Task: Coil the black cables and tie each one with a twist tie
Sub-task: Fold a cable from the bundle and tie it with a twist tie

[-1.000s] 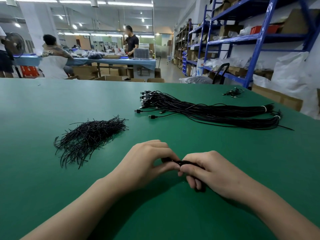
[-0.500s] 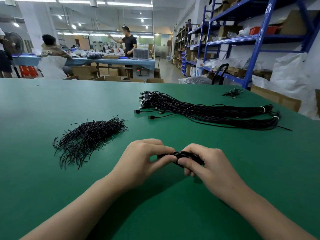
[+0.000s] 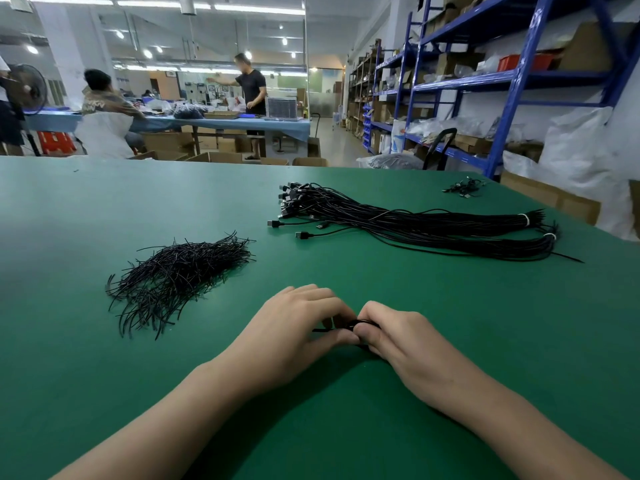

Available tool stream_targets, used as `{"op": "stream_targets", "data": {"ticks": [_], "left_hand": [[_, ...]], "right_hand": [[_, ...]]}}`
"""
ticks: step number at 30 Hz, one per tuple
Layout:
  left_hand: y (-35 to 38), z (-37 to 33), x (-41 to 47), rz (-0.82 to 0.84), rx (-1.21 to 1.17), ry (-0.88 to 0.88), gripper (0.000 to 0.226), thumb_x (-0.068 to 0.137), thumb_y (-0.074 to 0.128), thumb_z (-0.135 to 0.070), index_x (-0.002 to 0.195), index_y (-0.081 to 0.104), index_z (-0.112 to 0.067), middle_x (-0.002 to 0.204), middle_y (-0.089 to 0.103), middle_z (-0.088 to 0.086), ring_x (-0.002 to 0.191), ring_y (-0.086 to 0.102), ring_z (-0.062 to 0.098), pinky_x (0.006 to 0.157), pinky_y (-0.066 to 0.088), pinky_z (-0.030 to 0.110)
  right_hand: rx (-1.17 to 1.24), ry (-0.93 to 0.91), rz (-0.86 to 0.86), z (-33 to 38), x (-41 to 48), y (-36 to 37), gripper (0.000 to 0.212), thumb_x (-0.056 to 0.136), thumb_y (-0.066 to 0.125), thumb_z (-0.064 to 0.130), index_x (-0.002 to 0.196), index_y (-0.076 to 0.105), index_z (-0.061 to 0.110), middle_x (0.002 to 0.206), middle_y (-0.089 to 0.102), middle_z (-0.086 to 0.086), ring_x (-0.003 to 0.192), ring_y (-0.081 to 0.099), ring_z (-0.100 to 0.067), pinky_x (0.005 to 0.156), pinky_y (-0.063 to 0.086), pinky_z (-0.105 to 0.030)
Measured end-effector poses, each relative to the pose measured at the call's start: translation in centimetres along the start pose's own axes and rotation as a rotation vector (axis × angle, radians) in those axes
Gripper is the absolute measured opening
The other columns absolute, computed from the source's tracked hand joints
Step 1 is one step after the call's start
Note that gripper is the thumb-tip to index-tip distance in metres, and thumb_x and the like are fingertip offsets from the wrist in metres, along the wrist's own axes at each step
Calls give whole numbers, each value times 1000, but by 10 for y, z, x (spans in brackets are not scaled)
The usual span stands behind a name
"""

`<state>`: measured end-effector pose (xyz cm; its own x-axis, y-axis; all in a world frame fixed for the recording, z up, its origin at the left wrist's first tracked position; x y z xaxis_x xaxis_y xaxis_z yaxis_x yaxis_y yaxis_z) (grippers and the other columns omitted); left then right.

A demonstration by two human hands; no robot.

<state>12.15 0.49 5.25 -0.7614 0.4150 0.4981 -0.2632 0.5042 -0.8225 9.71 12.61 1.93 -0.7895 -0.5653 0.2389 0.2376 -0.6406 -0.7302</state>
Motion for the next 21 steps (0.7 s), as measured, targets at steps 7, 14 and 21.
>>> {"op": "stream_targets", "data": {"ticks": [7,14,21], "left_hand": [[8,2,-1,48,-56,-21,20,94,60,-49,94,69,-32,82,62,-16,76,58,5,73,51,33],[8,16,-2,54,-269,-75,12,94,69,-37,92,72,-26,81,61,-16,78,59,6,74,50,29],[24,9,-3,248,-324,-94,15,100,62,-32,89,68,-24,80,56,-11,72,51,2,67,37,13]], "right_hand": [[134,-15,-41,3,-1,-5,19,106,45,38,89,49,30,63,51,15,58,39,-2,57,35,-20],[265,-15,22,2,-1,-5,12,109,39,28,106,47,36,67,45,7,63,35,-14,60,31,-29],[213,-39,74,8,-3,0,11,107,46,22,99,49,29,64,46,7,61,36,-11,59,32,-27]]}}
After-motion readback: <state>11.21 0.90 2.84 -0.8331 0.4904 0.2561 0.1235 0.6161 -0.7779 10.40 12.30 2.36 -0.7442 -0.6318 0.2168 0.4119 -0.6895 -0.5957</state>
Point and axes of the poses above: each hand's wrist, its own x-axis towards the middle knuckle, its own y-axis out of the palm, z = x × y, the point moved 9 cm from there along x, towards the middle knuckle
